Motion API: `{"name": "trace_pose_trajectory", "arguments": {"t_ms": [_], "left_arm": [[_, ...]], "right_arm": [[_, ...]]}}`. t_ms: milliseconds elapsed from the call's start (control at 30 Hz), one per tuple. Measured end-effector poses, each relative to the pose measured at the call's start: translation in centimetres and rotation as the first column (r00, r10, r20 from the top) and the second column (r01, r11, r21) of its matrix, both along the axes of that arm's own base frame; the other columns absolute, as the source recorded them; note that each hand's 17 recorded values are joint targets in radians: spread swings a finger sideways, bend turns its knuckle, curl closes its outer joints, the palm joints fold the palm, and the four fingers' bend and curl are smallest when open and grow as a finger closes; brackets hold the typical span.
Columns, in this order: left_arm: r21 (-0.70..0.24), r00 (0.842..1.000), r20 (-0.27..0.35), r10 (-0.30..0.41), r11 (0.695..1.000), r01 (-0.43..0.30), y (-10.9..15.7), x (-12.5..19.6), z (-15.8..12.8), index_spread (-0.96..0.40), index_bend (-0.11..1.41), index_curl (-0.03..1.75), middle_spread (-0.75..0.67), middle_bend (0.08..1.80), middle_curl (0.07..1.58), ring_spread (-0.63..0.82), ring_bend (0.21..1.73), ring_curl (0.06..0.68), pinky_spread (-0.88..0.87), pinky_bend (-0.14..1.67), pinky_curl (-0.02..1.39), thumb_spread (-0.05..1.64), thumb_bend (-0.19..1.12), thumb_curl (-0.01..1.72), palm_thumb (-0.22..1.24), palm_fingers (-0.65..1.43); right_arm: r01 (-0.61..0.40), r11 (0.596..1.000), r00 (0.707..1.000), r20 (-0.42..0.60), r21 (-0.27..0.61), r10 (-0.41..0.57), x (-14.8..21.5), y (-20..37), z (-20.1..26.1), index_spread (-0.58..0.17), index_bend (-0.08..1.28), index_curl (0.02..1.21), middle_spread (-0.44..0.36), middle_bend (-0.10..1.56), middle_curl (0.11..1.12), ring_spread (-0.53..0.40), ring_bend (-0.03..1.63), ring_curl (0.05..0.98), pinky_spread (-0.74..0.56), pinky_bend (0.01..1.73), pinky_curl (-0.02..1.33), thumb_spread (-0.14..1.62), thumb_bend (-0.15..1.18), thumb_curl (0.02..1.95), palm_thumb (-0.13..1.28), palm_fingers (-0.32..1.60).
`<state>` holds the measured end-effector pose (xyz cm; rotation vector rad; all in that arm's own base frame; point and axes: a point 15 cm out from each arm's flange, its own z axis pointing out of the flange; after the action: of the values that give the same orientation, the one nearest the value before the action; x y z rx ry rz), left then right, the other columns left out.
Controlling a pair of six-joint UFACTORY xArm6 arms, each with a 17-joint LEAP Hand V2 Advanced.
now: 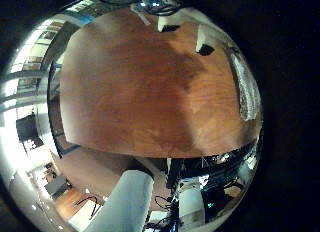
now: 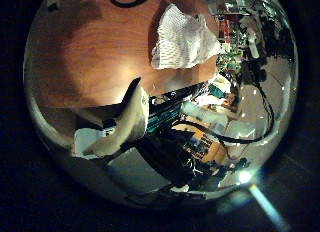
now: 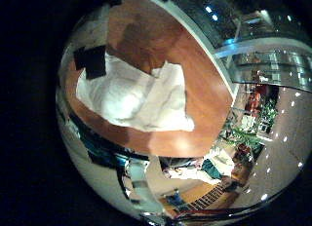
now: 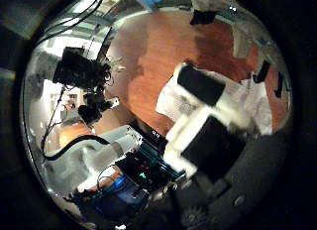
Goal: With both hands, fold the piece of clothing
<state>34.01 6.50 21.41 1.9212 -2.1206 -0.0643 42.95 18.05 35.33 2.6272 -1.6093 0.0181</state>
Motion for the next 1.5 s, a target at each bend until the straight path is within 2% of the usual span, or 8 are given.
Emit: {"name": "trace_pose_trajectory", "arguments": {"t_ms": [133,333,533,700,900,1133,1333,1500], "left_arm": [[-0.002,0.999,0.017,-0.05,0.999,0.05,-2.9,1.7,0.7,-0.07,0.18,0.42,0.09,0.17,0.37,0.18,0.59,0.229,0.32,0.28,0.32,1.27,-0.02,0.3,0.35,0.25],[0.011,0.992,0.005,-0.129,0.992,0.129,-7.7,4.3,0.7,-0.07,0.19,0.42,0.13,0.17,0.35,0.22,0.6,0.231,0.34,0.29,0.33,1.25,-0.02,0.3,0.31,0.21],[0.01,0.986,-0.012,-0.169,0.986,0.169,-10.0,5.8,0.0,-0.07,0.19,0.42,0.15,0.17,0.34,0.25,0.61,0.234,0.37,0.31,0.34,1.25,-0.02,0.29,0.29,0.2],[0.006,0.982,-0.037,-0.184,0.983,0.184,-10.8,6.4,-0.8,-0.07,0.18,0.41,0.16,0.17,0.33,0.26,0.61,0.234,0.37,0.31,0.34,1.25,-0.02,0.3,0.28,0.19],[0.011,0.98,-0.066,-0.189,0.982,0.19,-11.3,6.3,-1.8,-0.07,0.19,0.41,0.16,0.18,0.32,0.27,0.62,0.233,0.39,0.31,0.34,1.25,-0.02,0.3,0.28,0.18],[0.01,0.981,-0.078,-0.179,0.984,0.18,-10.8,6.1,-2.3,-0.07,0.19,0.42,0.16,0.18,0.32,0.28,0.61,0.233,0.39,0.31,0.34,1.25,-0.02,0.3,0.28,0.18],[0.015,0.982,-0.079,-0.173,0.984,0.175,-10.6,6.2,-2.3,-0.07,0.19,0.42,0.16,0.18,0.32,0.28,0.61,0.231,0.39,0.31,0.34,1.25,-0.02,0.31,0.28,0.18],[0.015,0.981,-0.085,-0.174,0.984,0.176,-10.5,6.2,-2.6,-0.07,0.19,0.41,0.17,0.18,0.31,0.28,0.61,0.231,0.39,0.31,0.34,1.25,-0.02,0.31,0.28,0.18]], "right_arm": [[0.077,0.997,0.997,0.009,-0.001,-0.077,-0.7,-4.3,0.9,-0.387,0.28,0.65,-0.207,0.81,0.61,-0.253,1.19,0.578,-0.32,0.98,0.76,1.22,-0.04,0.52,0.52,0.34],[0.214,0.977,0.977,-0.023,-0.017,-0.214,-1.5,-12.1,-0.2,-0.373,0.22,0.58,-0.144,0.71,0.56,-0.2,1.09,0.517,-0.12,0.9,0.72,1.2,-0.03,0.44,0.4,0.21],[0.278,0.958,0.954,-0.092,-0.07,-0.284,-2.8,-19.3,-3.3,-0.387,0.19,0.53,-0.103,0.61,0.51,-0.142,1.01,0.475,0.07,0.83,0.68,1.17,-0.02,0.4,0.39,0.12],[0.266,0.956,0.941,-0.181,-0.121,-0.285,-4.0,-23.5,-7.2,-0.411,0.19,0.49,-0.092,0.5,0.46,-0.095,0.89,0.427,0.22,0.76,0.63,1.16,-0.02,0.39,0.43,0.03],[0.248,0.96,0.928,-0.253,-0.126,-0.273,-3.6,-25.6,-11.3,-0.433,0.18,0.43,-0.078,0.37,0.4,-0.013,0.76,0.359,0.34,0.69,0.54,1.13,-0.02,0.38,0.48,-0.01],[0.205,0.97,0.938,-0.257,-0.13,-0.232,-2.0,-26.9,-14.6,-0.452,0.17,0.38,-0.079,0.27,0.36,0.046,0.65,0.308,0.39,0.65,0.48,1.1,-0.01,0.38,0.56,0.0],[0.192,0.972,0.925,-0.304,-0.137,-0.226,-1.9,-26.9,-17.5,-0.456,0.16,0.34,-0.089,0.24,0.35,0.062,0.61,0.283,0.4,0.63,0.43,1.07,-0.02,0.38,0.59,0.04],[0.167,0.968,0.919,-0.327,-0.185,-0.221,-1.8,-28.0,-19.3,-0.448,0.16,0.33,-0.098,0.22,0.35,0.073,0.58,0.271,0.41,0.61,0.41,1.06,-0.02,0.39,0.62,0.07]]}}
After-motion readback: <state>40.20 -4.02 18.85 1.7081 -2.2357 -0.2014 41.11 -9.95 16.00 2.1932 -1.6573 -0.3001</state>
